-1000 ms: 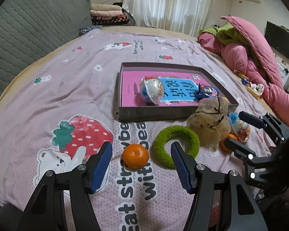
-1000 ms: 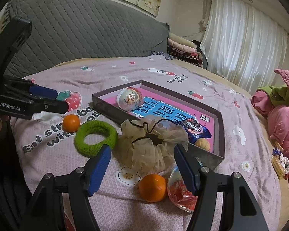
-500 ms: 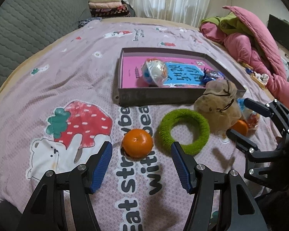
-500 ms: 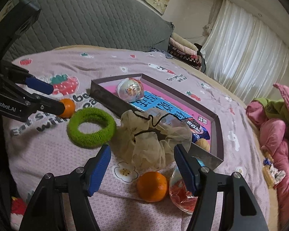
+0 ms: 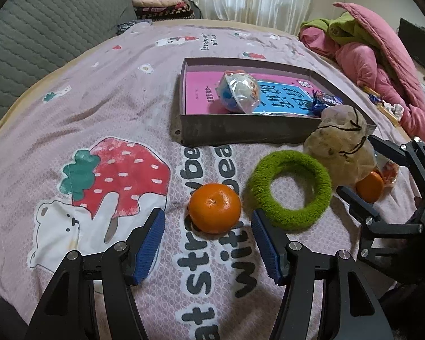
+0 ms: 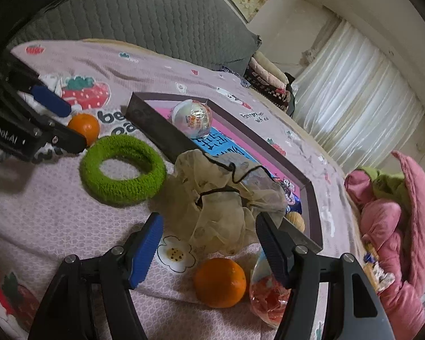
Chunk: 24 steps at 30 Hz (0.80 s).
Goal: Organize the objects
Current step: 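Grasp the orange with the left tool while the right tool grasps the mesh bath puff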
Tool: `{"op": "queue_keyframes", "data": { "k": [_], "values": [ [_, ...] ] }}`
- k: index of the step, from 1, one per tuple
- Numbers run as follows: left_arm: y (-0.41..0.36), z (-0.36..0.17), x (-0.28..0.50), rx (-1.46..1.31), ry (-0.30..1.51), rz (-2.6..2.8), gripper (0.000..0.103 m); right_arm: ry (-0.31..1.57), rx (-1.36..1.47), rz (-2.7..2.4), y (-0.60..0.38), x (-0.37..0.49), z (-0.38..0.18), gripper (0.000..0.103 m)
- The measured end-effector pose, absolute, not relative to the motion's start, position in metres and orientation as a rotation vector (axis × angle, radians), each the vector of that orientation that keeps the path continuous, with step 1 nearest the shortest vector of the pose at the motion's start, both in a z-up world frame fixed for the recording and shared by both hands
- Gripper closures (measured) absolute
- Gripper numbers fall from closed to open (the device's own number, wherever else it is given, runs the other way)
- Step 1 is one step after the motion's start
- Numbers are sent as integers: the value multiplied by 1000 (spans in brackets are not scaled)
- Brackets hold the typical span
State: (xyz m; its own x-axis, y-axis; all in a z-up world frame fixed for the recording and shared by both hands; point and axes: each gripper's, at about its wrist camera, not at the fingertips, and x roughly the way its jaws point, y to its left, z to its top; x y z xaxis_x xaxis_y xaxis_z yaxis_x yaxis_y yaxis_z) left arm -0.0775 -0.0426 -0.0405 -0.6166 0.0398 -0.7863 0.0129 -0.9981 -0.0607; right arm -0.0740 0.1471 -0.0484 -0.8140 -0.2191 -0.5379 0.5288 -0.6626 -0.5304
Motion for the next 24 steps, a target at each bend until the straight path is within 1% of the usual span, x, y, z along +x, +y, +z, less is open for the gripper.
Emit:
{"op": "queue_keyframes", "data": {
  "k": [3, 10, 13, 15, 17, 18, 21, 22, 24],
  "values": [
    [-43, -43, -81, -1362, -102, 2809, 38, 1036, 580, -2450, 140, -74, -54, 36],
    [-43, -47, -88, -1356, -106, 2809, 38, 1044, 585, -2433, 134, -80, -58, 37],
    [-43, -47, -91, -1350, -109, 2806, 38, 1024, 605, -2441, 132, -88, -59, 41],
    [-43, -47, -93, -1351, -116, 2803, 38, 1033, 612, -2461, 132, -90, -59, 55],
    [-43, -47, -94, -1349, -118, 2804, 43, 1048, 636, -2472, 130, -95, -62, 64],
    [-42, -47, -95, -1349, -115, 2803, 44, 1044, 642, -2467, 129, -97, -63, 66],
    [-41, -48, -98, -1340, -101, 2802, 52, 1044, 614, -2474, 129, -95, -61, 72],
    [-41, -48, -99, -1335, -97, 2805, 57, 1038, 594, -2478, 129, -93, -59, 74],
    [-40, -49, -101, -1329, -102, 2800, 61, 1022, 570, -2485, 131, -92, -55, 78]
  ]
}}
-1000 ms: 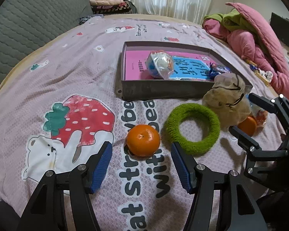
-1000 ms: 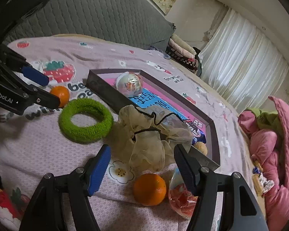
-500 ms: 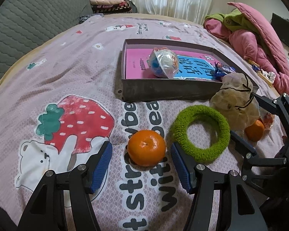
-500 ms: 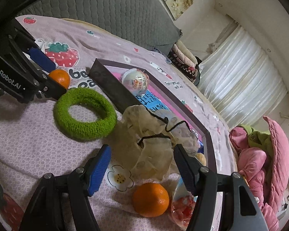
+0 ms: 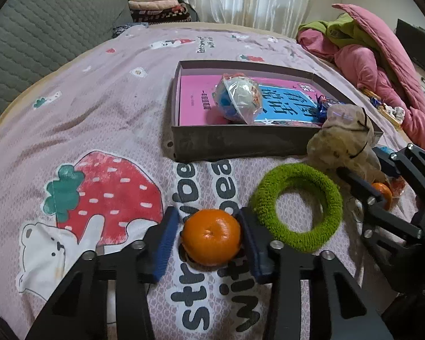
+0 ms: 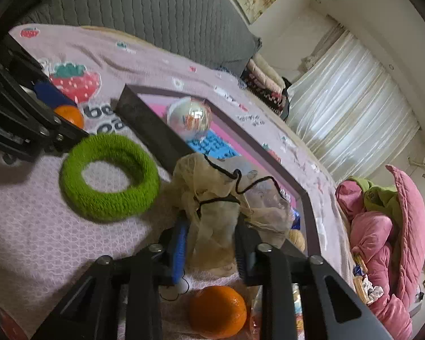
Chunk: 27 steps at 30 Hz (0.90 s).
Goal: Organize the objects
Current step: 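Grasp the orange with the left tool while the right tool grasps the mesh bath puff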
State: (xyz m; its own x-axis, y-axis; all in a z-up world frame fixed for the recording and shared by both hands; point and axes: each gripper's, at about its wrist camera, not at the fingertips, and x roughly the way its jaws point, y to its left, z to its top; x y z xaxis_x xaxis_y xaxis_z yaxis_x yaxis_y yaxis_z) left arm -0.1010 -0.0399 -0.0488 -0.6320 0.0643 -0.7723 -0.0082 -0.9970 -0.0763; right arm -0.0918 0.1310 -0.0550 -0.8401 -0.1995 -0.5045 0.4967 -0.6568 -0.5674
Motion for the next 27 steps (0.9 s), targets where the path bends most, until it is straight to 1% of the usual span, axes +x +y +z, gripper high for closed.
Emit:
{"op": "queue_keyframes", "data": {
  "k": [1, 8, 19, 27],
  "values": [
    [-40, -48, -101, -1325, -110, 2797, 64, 1011, 565, -2483, 132, -91, -54, 78],
    [-39, -45, -97, -1299, -101, 2809, 64, 983, 532, -2478, 136, -87, -48, 82],
    [-36, -22, -82, -1204, -97, 2855, 65, 926, 367, -2512, 138, -65, -25, 82],
    [-28, -11, -78, -1157, -87, 2849, 65, 923, 340, -2508, 136, -60, -21, 82]
  ]
}}
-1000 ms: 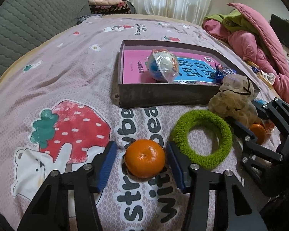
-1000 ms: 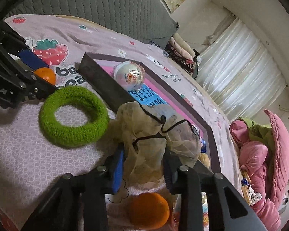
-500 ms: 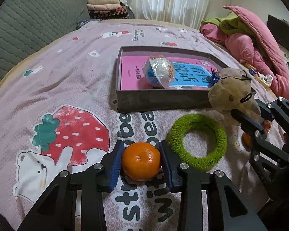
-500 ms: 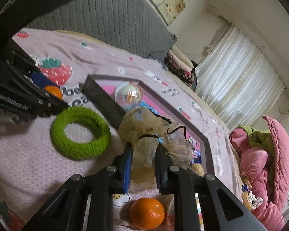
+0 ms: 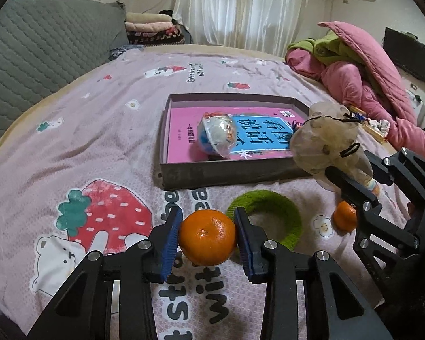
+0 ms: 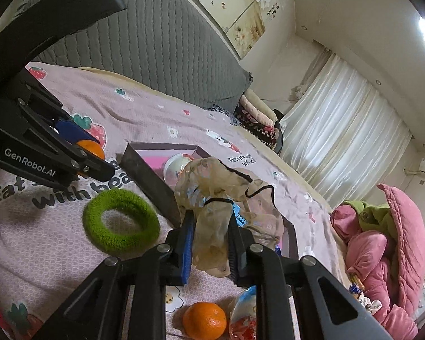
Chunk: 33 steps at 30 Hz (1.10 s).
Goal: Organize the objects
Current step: 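Grasp the orange with the left tool while the right tool grasps the mesh bath puff, then carry the orange and bath puff with both tools over the grey tray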
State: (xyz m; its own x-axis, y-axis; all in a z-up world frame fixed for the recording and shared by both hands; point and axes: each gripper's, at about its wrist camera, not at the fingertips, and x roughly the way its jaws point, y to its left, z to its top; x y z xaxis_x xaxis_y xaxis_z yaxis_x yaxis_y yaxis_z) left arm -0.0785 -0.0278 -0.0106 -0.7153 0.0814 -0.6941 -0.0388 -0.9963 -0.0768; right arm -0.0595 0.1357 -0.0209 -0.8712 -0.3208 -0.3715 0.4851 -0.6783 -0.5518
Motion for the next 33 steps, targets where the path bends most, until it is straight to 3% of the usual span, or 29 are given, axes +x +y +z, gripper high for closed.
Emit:
{"op": "queue_keyframes", "data": {
  "k": [33],
  "values": [
    [9, 22, -130, -980, -99, 2828, 64, 731, 366, -2600, 161, -78, 4, 82]
  ]
}}
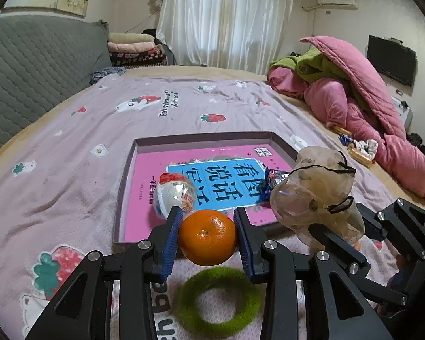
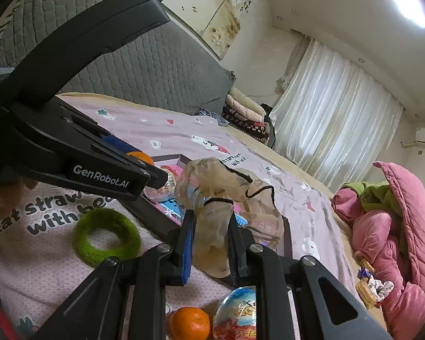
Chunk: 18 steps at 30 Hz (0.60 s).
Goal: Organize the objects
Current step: 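Carry the orange and bath puff with both tools over the grey tray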
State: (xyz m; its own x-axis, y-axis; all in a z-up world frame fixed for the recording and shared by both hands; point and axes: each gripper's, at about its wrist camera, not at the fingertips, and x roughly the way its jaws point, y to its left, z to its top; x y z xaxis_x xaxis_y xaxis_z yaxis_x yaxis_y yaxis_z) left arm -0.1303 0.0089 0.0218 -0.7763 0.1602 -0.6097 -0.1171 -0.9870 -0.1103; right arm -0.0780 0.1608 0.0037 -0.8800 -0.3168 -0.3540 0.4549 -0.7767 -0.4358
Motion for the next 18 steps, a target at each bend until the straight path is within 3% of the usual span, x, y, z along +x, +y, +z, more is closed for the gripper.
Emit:
{"op": "queue_keyframes", "data": {
  "k": [10, 18],
  "values": [
    [10, 24, -143, -942, -95, 2829, 64, 662, 372, -2632, 170, -91, 12, 82],
    [11, 27, -157, -904, -56, 2829, 64, 505, 404, -2651, 184, -120, 34, 82]
  ]
}}
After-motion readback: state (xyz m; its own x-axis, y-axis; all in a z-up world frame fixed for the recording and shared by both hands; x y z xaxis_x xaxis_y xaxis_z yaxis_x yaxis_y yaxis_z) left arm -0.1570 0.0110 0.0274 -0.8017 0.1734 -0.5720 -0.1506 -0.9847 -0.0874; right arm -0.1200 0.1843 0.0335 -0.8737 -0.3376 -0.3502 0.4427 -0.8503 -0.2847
